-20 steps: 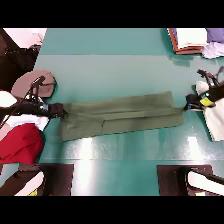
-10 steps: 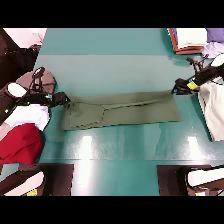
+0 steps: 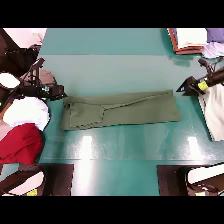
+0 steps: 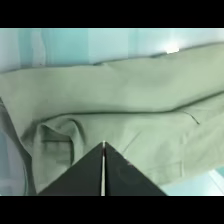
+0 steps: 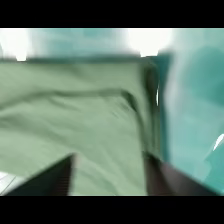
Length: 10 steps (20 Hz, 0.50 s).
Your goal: Fold the shirts.
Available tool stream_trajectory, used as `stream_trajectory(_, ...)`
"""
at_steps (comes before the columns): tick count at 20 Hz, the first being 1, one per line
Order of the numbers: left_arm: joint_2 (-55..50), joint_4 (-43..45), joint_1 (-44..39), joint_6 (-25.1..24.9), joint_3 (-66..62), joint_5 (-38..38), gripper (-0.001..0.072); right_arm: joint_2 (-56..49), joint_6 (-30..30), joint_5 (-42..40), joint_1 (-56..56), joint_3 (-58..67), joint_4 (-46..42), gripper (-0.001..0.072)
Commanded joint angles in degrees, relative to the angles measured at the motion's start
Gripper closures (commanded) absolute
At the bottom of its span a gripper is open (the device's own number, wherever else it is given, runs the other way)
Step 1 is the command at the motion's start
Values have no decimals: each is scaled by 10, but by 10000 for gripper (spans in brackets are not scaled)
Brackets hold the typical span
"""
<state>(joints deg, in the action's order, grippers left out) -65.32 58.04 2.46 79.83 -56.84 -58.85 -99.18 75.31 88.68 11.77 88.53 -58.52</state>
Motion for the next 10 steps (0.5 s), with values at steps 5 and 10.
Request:
stream_trajectory(5, -3, -4, 0, -1, -4, -23, 684, -1, -106, -54, 52, -143, 38, 190)
stream_trajectory(10, -3, -37, -1, -1, -3, -20, 684, -17, -124, -72, 10, -154, 65, 296)
